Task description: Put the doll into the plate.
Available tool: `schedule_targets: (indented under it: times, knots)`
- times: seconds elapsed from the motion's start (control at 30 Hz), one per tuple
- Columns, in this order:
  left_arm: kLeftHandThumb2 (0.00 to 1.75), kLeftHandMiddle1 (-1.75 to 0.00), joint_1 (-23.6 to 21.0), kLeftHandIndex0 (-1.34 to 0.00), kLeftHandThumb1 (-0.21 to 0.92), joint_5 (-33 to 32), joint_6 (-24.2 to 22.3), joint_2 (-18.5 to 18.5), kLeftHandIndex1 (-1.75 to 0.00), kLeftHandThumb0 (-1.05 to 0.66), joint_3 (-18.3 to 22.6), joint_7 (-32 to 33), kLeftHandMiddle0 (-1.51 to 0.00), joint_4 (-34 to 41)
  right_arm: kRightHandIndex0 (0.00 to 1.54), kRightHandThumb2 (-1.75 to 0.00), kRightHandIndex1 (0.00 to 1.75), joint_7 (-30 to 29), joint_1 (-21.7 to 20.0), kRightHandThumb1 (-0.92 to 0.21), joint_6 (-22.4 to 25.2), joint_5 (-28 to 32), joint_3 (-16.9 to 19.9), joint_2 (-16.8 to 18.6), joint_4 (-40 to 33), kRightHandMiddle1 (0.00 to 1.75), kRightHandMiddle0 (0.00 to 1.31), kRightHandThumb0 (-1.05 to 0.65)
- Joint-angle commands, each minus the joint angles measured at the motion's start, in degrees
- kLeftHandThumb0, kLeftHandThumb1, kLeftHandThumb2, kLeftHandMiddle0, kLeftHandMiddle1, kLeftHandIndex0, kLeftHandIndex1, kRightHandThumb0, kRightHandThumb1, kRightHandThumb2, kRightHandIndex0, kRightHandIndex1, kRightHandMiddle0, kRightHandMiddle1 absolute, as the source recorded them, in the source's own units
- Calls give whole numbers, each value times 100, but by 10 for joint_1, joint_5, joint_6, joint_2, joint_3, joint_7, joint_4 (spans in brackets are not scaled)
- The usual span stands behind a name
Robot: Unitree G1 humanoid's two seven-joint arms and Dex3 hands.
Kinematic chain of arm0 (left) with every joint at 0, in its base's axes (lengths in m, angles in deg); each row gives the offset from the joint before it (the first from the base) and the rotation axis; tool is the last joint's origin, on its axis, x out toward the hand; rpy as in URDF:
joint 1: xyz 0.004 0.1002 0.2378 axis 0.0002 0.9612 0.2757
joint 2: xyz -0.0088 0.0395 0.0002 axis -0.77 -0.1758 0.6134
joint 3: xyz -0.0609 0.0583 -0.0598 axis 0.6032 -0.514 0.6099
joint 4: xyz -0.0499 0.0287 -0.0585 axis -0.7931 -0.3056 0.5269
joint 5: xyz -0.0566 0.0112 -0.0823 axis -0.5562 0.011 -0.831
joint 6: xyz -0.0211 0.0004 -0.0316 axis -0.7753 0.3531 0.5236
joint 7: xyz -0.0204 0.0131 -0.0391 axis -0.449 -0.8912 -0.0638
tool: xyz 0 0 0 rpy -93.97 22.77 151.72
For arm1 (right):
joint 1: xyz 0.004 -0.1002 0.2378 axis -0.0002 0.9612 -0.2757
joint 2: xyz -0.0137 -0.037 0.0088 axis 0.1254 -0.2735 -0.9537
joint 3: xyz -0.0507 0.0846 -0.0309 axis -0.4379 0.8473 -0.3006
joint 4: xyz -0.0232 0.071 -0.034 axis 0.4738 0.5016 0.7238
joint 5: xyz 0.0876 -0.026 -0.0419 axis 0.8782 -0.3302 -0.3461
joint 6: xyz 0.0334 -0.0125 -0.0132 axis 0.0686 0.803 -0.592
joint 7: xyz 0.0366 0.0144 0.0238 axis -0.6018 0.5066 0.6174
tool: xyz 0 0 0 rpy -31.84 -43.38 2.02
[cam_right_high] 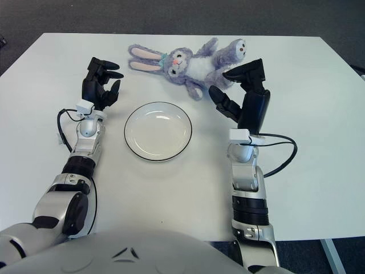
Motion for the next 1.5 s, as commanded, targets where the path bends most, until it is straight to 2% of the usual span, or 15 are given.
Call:
schedule_targets:
  times: [0.0, 0.03, 0.07, 0.1, 0.13, 0.2, 0.33, 0.77, 0.83, 0.93, 1.07, 1.33, 1.47]
  knots:
    - [35, -11, -8, -37, 92, 37, 23, -25, -155, -35, -10, 27, -57, -17, 56, -28, 126, -15, -14, -92, 14, -41, 0, -16, 4, 152, 30, -1]
    - [34, -9, -12, -38, 92, 47, 27, -30, -154, -35, -13, 32, -56, -19, 54, -29, 128, -18, -16, -92, 19, -53, 0, -20, 4, 152, 29, -1]
    - [31, -7, -14, -36, 92, 54, 31, -34, -140, -37, -16, 37, -55, -21, 53, -29, 129, -20, -18, -92, 22, -61, 0, -22, 4, 152, 29, -1]
    - [26, -5, -16, -37, 92, 56, 33, -35, -112, -40, -17, 40, -53, -23, 52, -29, 130, -21, -18, -92, 24, -64, 0, -23, 4, 153, 29, -1]
    - [22, -3, -17, -39, 92, 58, 35, -37, -92, -42, -19, 43, -52, -25, 51, -30, 131, -22, -19, -92, 25, -66, -1, -23, 4, 153, 29, -1]
    - [18, -2, -21, -41, 92, 66, 38, -41, -72, -45, -23, 49, -51, -27, 50, -30, 132, -25, -23, -92, 31, -71, -2, -26, 4, 153, 29, -1]
    - [15, 0, -29, -41, 92, 78, 38, -47, -54, -47, -32, 61, -49, -29, 48, -30, 132, -26, -30, -92, 41, -78, -4, -30, 3, 154, 31, -1]
    - [14, 0, -53, -40, 92, 84, 30, -54, -46, -49, -50, 71, -49, -38, 45, -30, 135, 27, -49, -92, 94, -80, -12, -55, -16, 152, 33, -1]
    - [14, 0, -58, -39, 92, 81, 26, -55, -45, -50, -52, 67, -49, -39, 51, -32, 96, 42, -52, -92, 111, -78, -12, -57, -22, 152, 37, -21]
    - [14, 0, -63, -39, 92, 79, 23, -56, -44, -51, -54, 63, -49, -40, 56, -32, 74, 57, -56, -92, 131, -77, -13, -58, -29, 152, 39, -31]
    - [14, 0, -66, -38, 92, 76, 20, -55, -43, -52, -56, 60, -49, -41, 59, -32, 65, 68, -60, -92, 148, -76, -14, -57, -34, 152, 40, -35]
    - [15, 0, -80, -38, 92, 65, 9, -52, -40, -55, -58, 49, -49, -49, 60, -32, 62, 88, -79, -92, 170, -66, -12, -65, -24, 152, 40, -36]
    - [15, 0, -97, -38, 92, 58, -10, -52, -40, -56, -60, 40, -49, -60, 61, -32, 62, 101, -99, -92, 174, -58, -9, -82, -1, 152, 40, -36]
